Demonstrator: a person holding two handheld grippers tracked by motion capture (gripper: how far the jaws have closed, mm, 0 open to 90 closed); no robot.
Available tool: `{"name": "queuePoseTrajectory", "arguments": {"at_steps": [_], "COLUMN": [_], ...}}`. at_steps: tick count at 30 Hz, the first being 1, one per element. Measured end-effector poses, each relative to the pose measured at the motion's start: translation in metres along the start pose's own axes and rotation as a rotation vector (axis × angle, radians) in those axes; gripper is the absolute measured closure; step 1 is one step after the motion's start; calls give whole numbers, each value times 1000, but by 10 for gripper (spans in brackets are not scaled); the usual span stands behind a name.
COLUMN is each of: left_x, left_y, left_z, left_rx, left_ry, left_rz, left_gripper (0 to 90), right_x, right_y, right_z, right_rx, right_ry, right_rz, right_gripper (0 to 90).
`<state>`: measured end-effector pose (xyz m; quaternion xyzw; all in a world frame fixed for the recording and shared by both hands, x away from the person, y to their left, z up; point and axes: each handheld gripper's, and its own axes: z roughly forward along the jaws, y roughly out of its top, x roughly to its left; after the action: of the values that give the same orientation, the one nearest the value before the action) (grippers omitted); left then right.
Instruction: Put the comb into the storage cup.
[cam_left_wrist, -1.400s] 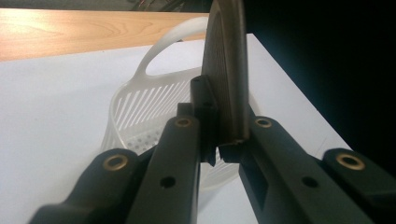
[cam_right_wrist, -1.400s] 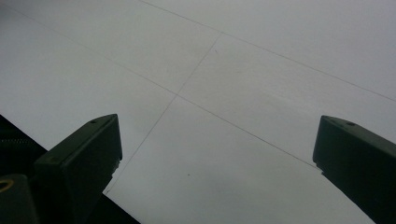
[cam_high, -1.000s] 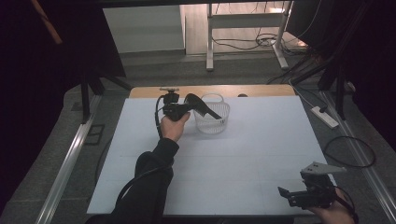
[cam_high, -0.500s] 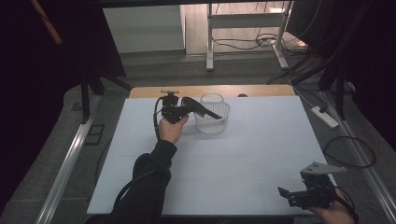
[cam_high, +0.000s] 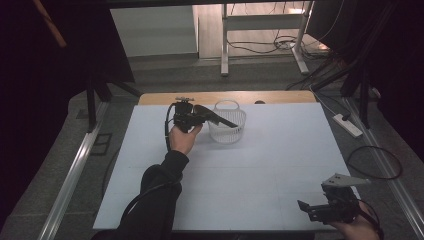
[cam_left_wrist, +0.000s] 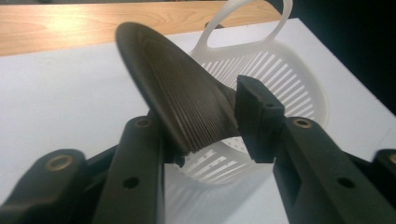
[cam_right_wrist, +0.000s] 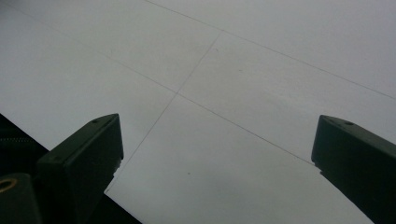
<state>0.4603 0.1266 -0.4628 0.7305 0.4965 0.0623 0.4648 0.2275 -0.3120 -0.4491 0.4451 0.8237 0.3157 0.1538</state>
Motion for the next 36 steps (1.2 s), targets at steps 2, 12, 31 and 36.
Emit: {"name": "queuePoseTrajectory", "arguments": {"at_steps": [2,12,31,36], "left_x": [0,1,2,1], "left_y": [-1,-3,-4,-3], "left_z": [0,0,-6,-9], "left_rx": [-1,-6,21,30], "left_ry": [10,28,87,90], "left_rz": [5,33,149,174], "left_gripper": [598,436,234,190], "right_x": [0,0,0,0], "right_y": [0,0,0,0], "right_z": [0,0,0,0], "right_rx": [0,0,0,1], "right_ry": [0,1,1,2], "right_rz": [0,-2,-1,2], "right_gripper": [27,29,29,29]}}
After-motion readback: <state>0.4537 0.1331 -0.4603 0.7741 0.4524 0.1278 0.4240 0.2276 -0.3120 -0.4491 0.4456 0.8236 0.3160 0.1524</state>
